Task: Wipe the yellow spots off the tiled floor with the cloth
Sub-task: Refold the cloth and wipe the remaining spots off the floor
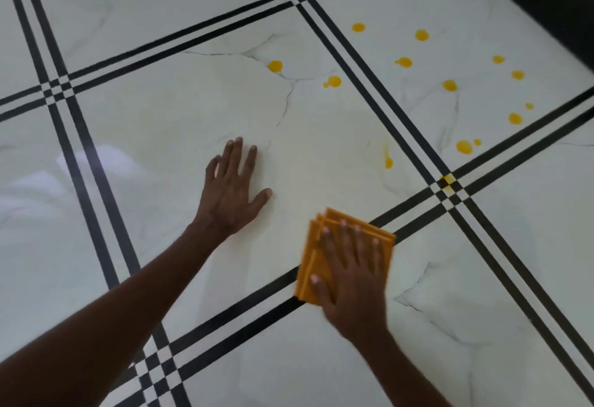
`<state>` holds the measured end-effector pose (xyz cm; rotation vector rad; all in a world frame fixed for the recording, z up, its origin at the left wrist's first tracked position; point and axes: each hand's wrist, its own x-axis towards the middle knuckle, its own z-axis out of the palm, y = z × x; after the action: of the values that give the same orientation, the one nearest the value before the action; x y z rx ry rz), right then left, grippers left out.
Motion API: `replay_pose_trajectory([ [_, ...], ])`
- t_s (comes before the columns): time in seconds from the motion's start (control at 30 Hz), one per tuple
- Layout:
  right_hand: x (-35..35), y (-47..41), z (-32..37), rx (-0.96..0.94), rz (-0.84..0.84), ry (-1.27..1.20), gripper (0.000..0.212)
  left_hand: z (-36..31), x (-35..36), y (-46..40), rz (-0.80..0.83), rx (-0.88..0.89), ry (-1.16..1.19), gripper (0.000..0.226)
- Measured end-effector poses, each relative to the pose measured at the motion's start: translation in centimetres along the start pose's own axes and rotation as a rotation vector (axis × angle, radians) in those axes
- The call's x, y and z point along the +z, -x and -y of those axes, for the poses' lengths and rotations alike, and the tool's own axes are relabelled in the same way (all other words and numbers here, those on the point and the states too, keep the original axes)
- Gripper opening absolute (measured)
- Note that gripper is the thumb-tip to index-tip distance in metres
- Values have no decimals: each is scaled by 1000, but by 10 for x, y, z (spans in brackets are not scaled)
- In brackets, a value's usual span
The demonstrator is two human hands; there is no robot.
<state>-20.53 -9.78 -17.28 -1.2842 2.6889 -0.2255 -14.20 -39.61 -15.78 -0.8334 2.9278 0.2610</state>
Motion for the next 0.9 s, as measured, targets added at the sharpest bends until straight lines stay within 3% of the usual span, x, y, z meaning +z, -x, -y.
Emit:
replay_pose_trajectory([
  [0.17,-21,-39,-109,317,-53,101,75,-9,19,-5,21,42,-40,88],
  [0.27,-25,-131,-104,445,-125,78,78,-4,22,-6,-11,73,-43,87],
  [0.43,-7,-187,-7,151,-130,24,77,-1,19,-7,4,76,-40,88],
  [0.5,-9,-155,-3,26,-68,21,78,4,13,-7,34,98,-33,88],
  [0.57,-13,-117,-42,25,-79,42,77,5,9,-6,35,92,-33,89],
  [0.63,-19,-87,-108,170,-143,98,74,3,10,-6,45,70,-30,89],
  [0.73,-33,-68,-179,538,-173,115,76,0,18,-5,44,60,-43,87],
  [0.83,-25,-106,-145,745,-250,24,80,1,24,-6,53,73,-53,87],
  [0.9,-16,-143,-97,617,-241,6,80,3,26,-7,57,83,-63,87],
])
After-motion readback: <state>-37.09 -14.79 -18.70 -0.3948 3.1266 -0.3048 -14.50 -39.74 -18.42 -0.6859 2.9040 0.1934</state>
